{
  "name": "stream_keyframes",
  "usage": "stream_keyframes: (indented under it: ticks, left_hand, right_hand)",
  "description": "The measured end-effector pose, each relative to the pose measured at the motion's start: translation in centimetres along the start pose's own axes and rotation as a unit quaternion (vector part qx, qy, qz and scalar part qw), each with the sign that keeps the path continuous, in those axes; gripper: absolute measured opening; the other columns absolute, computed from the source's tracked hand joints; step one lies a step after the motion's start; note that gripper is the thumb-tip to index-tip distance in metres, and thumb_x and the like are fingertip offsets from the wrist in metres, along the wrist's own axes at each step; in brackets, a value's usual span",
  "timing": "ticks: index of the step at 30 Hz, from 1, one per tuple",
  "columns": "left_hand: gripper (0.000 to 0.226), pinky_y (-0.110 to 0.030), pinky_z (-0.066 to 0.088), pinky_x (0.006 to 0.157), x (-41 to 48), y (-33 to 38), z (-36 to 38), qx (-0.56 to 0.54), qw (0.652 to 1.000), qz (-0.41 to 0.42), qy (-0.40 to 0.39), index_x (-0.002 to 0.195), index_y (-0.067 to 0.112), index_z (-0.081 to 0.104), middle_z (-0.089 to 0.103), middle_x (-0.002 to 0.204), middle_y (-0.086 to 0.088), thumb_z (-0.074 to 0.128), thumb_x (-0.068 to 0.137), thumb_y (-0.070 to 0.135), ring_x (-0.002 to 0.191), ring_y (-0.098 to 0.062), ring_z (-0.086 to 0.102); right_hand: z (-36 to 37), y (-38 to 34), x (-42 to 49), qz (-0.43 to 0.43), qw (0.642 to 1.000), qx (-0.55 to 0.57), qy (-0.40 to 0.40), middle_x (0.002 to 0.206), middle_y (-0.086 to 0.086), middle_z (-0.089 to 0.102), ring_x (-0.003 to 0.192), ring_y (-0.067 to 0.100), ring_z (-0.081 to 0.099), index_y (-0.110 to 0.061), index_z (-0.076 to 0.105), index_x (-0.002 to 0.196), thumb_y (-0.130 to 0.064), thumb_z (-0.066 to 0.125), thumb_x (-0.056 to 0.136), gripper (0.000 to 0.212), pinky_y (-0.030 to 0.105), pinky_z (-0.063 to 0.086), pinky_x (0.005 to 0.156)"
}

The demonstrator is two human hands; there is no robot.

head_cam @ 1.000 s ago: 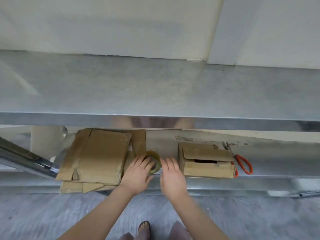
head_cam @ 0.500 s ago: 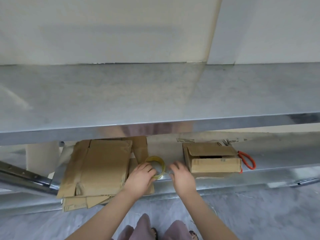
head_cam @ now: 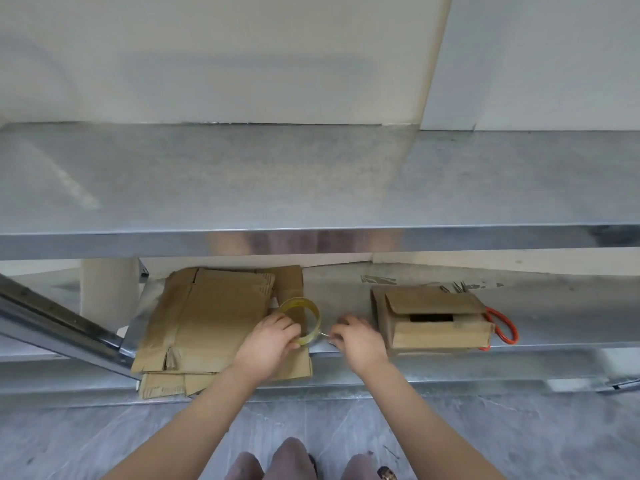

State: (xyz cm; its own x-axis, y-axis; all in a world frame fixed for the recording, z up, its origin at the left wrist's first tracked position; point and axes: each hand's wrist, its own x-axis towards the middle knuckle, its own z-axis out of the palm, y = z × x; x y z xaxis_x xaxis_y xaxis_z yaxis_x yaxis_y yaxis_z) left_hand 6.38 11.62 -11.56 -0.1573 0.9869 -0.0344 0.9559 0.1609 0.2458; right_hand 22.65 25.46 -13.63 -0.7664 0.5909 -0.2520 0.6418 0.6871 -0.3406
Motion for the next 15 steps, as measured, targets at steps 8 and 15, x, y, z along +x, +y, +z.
stream_keyframes:
  ticks: [8,15]
  left_hand:
    - [0.013,-0.030,0.036,0.093,-0.5,-0.6,-0.5,0.006,1.000,0.001,0.001,0.098,0.021,0.057,0.059,0.110,0.004,0.056,0.093,0.033,0.111,-0.017,0.047]
    - [0.015,-0.030,0.037,0.088,0.0,0.2,-0.2,0.010,1.000,0.008,0.006,0.096,0.021,0.057,0.060,0.104,0.003,0.056,0.092,0.035,0.105,-0.019,0.050]
  right_hand:
    - [0.0,-0.6,-1.2,-0.017,0.973,0.225,0.039,0.106,-0.011,0.068,0.095,0.002,0.061,-0.026,0.071,0.106,-0.027,0.072,0.085,0.020,0.020,0.049,0.089]
    - [0.0,-0.8,-2.7,0.020,0.946,0.324,0.027,0.100,-0.011,0.068,0.090,0.003,0.064,-0.028,0.068,0.103,-0.024,0.077,0.079,0.026,0.020,0.053,0.084]
